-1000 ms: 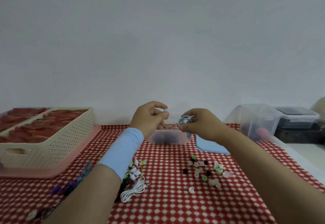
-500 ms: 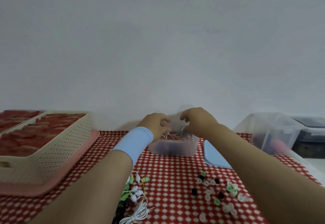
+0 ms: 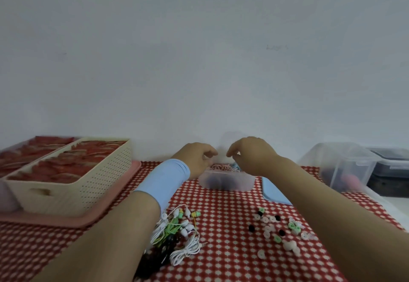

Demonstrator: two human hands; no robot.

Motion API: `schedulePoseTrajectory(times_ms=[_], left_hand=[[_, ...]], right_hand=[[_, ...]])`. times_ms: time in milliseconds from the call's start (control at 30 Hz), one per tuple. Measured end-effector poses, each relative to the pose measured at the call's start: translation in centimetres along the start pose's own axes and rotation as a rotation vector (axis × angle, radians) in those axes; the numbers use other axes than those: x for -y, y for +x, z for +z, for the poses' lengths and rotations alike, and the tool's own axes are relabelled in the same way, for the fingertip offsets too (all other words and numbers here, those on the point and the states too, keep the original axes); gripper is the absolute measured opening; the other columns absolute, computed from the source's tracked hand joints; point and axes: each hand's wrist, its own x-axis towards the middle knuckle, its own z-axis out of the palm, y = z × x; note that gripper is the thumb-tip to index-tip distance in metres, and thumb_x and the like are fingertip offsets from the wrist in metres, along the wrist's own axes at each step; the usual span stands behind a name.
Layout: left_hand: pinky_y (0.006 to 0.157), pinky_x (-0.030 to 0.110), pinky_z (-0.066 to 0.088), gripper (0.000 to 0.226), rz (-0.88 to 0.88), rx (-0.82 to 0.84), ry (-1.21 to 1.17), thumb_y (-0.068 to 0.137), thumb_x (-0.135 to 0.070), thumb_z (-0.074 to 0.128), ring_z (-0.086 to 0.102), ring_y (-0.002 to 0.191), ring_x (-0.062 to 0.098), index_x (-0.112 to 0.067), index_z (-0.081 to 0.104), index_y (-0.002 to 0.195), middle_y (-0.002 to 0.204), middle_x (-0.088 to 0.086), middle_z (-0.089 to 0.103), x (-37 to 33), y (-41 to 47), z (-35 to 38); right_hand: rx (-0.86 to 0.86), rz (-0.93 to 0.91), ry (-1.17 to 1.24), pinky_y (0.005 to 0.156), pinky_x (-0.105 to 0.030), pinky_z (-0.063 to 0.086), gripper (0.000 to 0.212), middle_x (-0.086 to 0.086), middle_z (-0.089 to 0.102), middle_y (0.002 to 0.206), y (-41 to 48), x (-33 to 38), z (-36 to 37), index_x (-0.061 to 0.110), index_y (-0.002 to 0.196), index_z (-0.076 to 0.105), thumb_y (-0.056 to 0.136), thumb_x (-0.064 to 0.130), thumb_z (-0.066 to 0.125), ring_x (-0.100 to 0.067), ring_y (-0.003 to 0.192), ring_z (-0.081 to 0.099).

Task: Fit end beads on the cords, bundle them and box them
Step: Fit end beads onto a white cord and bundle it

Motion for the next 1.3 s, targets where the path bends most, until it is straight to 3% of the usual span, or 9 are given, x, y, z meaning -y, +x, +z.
schedulePoseTrajectory(times_ms=[100, 267, 433, 667, 867, 933, 1033, 1167, 1300], left_hand=[[0.090, 0.023, 0.042, 0.023, -0.029, 0.017, 0.029, 0.095, -0.021, 0.060, 0.061, 0.104, 0.011, -0.027, 0.069, 0.116, 0.121, -0.006, 0.067, 0.1, -2.3, -1.4], [0.087, 0.027, 0.046, 0.021, -0.085, 0.170, 0.153, 0.090, -0.020, 0.061, 0.064, 0.102, 0.019, -0.023, 0.074, 0.107, 0.110, -0.002, 0.070, 0.8, -6.8, -3.0], [0.091, 0.032, 0.051, 0.032, -0.180, 0.320, 0.240, 0.087, -0.033, 0.070, 0.065, 0.100, 0.020, -0.017, 0.070, 0.114, 0.112, 0.000, 0.070, 2.9, -10.2, -3.3], [0.100, 0.028, 0.046, 0.033, -0.199, 0.238, 0.178, 0.094, -0.018, 0.061, 0.059, 0.117, 0.014, -0.031, 0.065, 0.124, 0.133, -0.006, 0.061, 5.9, -10.9, -3.3], [0.103, 0.032, 0.045, 0.035, -0.199, 0.323, 0.250, 0.089, -0.025, 0.070, 0.057, 0.121, 0.016, -0.033, 0.067, 0.123, 0.139, -0.009, 0.057, 7.2, -10.2, -3.0], [0.097, 0.030, 0.047, 0.033, -0.202, 0.287, 0.237, 0.086, -0.025, 0.073, 0.060, 0.113, 0.015, -0.032, 0.069, 0.118, 0.129, -0.009, 0.062, 7.4, -10.2, -3.0], [0.093, 0.028, 0.048, 0.034, -0.218, 0.237, 0.231, 0.083, -0.020, 0.076, 0.062, 0.109, 0.015, -0.031, 0.070, 0.115, 0.123, -0.007, 0.066, 8.0, -10.1, -3.0], [0.093, 0.028, 0.048, 0.023, -0.257, 0.170, 0.235, 0.085, -0.019, 0.075, 0.060, 0.108, 0.016, -0.029, 0.067, 0.105, 0.122, -0.006, 0.063, 8.7, -10.4, -3.7], [0.090, 0.028, 0.048, 0.025, -0.285, 0.083, 0.113, 0.091, -0.017, 0.067, 0.060, 0.108, 0.017, -0.027, 0.062, 0.113, 0.127, -0.002, 0.060, 9.0, -10.7, -4.4]], right_hand=[[0.094, -0.066, 0.198, 0.096, -0.029, 0.051, 0.025, 0.008, 0.072, 0.118, -1.8, 3.7, -1.1, 0.026, 0.115, 0.076, 0.099, 0.017, 0.058, -0.012, 0.106, 0.065], [0.276, -0.168, 0.265, 0.094, -0.033, 0.055, 0.021, 0.007, 0.077, 0.108, -4.1, 8.5, -0.1, 0.029, 0.106, 0.080, 0.090, 0.021, 0.068, -0.011, 0.097, 0.068], [0.366, -0.217, 0.206, 0.095, -0.035, 0.055, 0.034, 0.003, 0.074, 0.117, -4.7, 11.8, 2.2, 0.028, 0.128, 0.070, 0.095, 0.028, 0.066, -0.014, 0.101, 0.068], [0.271, -0.127, 0.154, 0.079, -0.026, 0.056, 0.017, 0.013, 0.076, 0.105, -4.5, 12.1, 3.0, 0.032, 0.109, 0.078, 0.094, 0.031, 0.069, -0.006, 0.088, 0.067], [0.350, -0.110, 0.257, 0.097, -0.032, 0.055, 0.035, 0.008, 0.073, 0.123, -4.1, 12.2, 2.3, 0.030, 0.116, 0.076, 0.092, 0.011, 0.059, -0.010, 0.107, 0.067], [0.356, -0.109, 0.310, 0.088, -0.035, 0.055, 0.025, -0.001, 0.076, 0.109, -4.1, 13.0, 2.6, 0.018, 0.105, 0.079, 0.095, 0.027, 0.058, -0.016, 0.097, 0.068], [0.364, -0.093, 0.291, 0.065, -0.033, 0.047, 0.050, -0.004, 0.066, 0.073, -3.8, 14.3, 3.4, 0.009, 0.084, 0.076, 0.091, 0.056, 0.062, -0.019, 0.069, 0.058], [0.410, -0.117, 0.166, 0.076, -0.033, 0.055, 0.043, -0.004, 0.076, 0.088, -3.2, 15.4, 4.1, 0.013, 0.092, 0.080, 0.088, 0.055, 0.070, -0.019, 0.081, 0.067], [0.367, -0.079, 0.373, 0.087, -0.038, 0.061, 0.027, 0.001, 0.078, 0.091, -2.7, 14.9, 3.6, 0.018, 0.095, 0.082, 0.088, 0.042, 0.075, -0.017, 0.086, 0.073]])
